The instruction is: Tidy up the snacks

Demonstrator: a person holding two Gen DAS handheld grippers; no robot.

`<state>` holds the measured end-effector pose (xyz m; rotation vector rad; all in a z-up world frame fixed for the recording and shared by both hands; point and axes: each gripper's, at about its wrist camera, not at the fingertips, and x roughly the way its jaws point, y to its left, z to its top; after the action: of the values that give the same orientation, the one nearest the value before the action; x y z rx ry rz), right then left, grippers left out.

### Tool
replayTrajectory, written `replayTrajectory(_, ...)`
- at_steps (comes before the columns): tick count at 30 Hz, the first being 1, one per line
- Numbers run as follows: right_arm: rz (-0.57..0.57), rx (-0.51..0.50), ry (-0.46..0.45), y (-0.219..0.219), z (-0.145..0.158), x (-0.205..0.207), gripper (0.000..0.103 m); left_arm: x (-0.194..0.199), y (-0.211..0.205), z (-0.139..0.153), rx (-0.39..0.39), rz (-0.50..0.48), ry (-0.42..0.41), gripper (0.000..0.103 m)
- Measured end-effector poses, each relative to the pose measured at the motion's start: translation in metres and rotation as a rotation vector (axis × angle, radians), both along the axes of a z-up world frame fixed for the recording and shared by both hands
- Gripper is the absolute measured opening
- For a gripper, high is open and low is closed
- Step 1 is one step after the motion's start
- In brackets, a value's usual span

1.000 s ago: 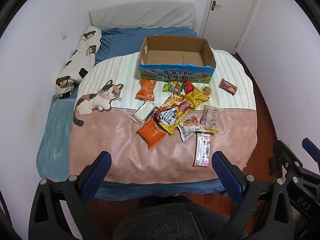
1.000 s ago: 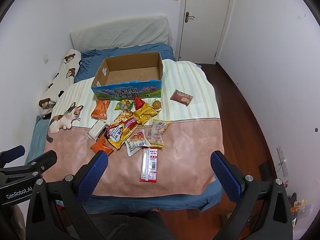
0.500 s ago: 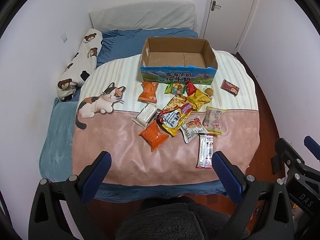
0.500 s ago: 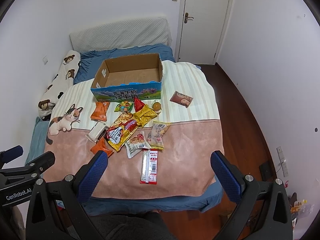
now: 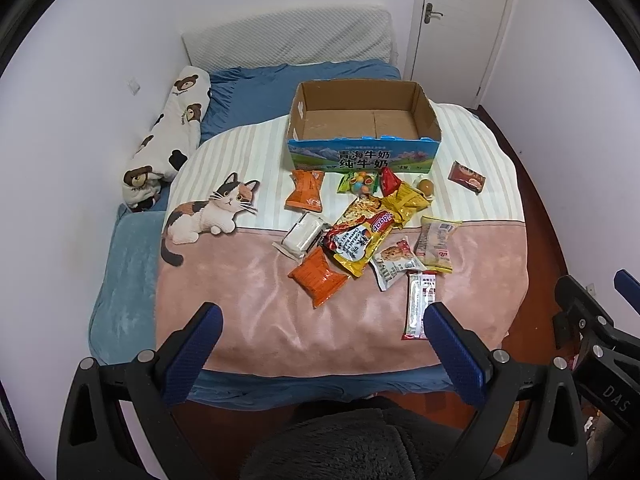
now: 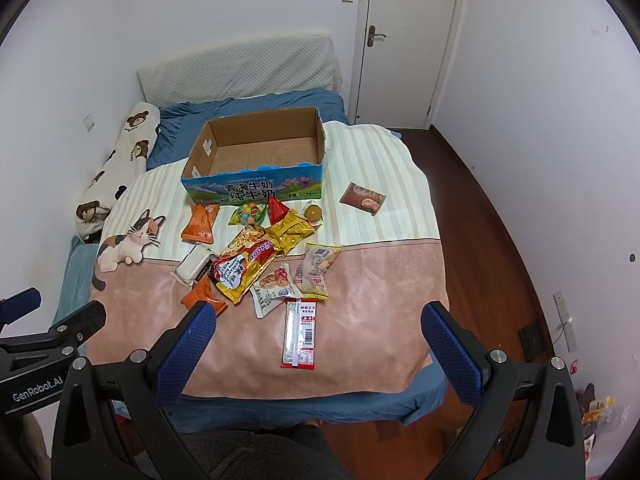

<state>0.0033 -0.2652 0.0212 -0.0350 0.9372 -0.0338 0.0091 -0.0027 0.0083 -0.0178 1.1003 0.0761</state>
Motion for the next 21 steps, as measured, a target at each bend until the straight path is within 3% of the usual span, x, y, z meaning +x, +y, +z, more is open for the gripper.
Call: replayTrajectory(21,-0.003,-0.001,-0.004,-0.0007,0.0013,0.0003,0.103,0.0006,-0.0018,0.0007,-0.004,0.002,-0.002,0.103)
